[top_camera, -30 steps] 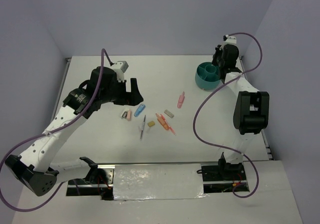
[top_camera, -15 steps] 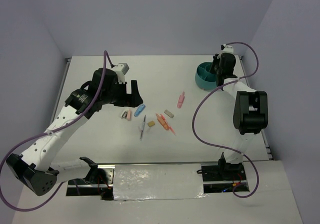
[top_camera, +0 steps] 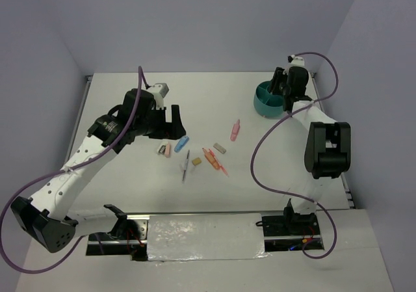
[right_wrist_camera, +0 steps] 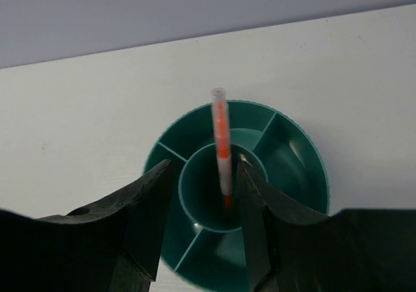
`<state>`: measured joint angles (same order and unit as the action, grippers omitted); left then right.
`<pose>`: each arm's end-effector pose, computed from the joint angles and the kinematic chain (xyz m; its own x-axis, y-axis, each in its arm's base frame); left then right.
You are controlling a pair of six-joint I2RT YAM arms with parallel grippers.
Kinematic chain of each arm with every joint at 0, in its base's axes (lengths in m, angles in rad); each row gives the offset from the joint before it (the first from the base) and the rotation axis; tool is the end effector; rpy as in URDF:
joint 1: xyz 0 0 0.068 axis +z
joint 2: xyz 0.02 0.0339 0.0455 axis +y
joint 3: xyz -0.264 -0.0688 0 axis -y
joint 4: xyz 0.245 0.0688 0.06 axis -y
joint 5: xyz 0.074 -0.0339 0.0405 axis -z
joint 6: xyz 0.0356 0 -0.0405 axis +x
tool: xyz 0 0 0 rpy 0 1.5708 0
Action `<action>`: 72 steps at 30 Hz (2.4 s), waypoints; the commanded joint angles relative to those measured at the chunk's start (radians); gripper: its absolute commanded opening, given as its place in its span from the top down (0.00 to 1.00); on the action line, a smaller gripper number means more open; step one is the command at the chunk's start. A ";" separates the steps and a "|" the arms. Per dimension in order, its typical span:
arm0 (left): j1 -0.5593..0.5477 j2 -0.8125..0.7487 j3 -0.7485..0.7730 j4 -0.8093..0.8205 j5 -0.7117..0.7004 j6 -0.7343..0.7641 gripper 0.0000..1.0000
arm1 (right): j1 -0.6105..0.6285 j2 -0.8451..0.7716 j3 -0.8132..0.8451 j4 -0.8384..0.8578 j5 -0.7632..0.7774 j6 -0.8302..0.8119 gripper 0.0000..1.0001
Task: Sort the stationery into containers
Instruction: Place the pen in the storage box, then pick up the pen from the center of the board.
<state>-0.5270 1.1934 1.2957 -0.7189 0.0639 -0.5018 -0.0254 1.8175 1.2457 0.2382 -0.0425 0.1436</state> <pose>0.2146 -0.1275 0.3803 -0.7013 -0.1473 -0.6975 0.2391 0.8731 -0.4248 0.4264 -0.0093 0.2515 -0.3261 0.1513 -0.9332 0.0322 0.9883 0.1490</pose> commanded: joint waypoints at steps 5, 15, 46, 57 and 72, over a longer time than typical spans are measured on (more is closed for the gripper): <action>0.087 0.087 0.103 -0.224 -0.300 -0.151 0.01 | 0.293 -0.286 0.103 -0.303 0.018 -0.057 0.45; 0.171 0.113 0.177 -0.225 -0.228 -0.087 0.01 | 0.737 -0.340 -0.064 -0.709 0.095 0.057 0.43; 0.170 -0.048 -0.090 -0.231 -0.127 -0.027 0.01 | 0.811 -0.259 -0.246 -0.656 0.155 0.039 0.66; 0.170 -0.051 -0.108 -0.214 -0.093 -0.012 0.01 | 0.803 -0.123 -0.221 -0.600 0.113 0.025 0.66; 0.170 -0.020 -0.101 -0.202 -0.072 0.009 0.01 | 0.769 -0.021 -0.201 -0.576 0.096 0.008 0.62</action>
<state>-0.3557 1.1652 1.1839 -0.9485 -0.0200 -0.5190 0.7540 1.7462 1.0218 -0.3805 0.0566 0.1661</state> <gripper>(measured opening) 0.994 0.375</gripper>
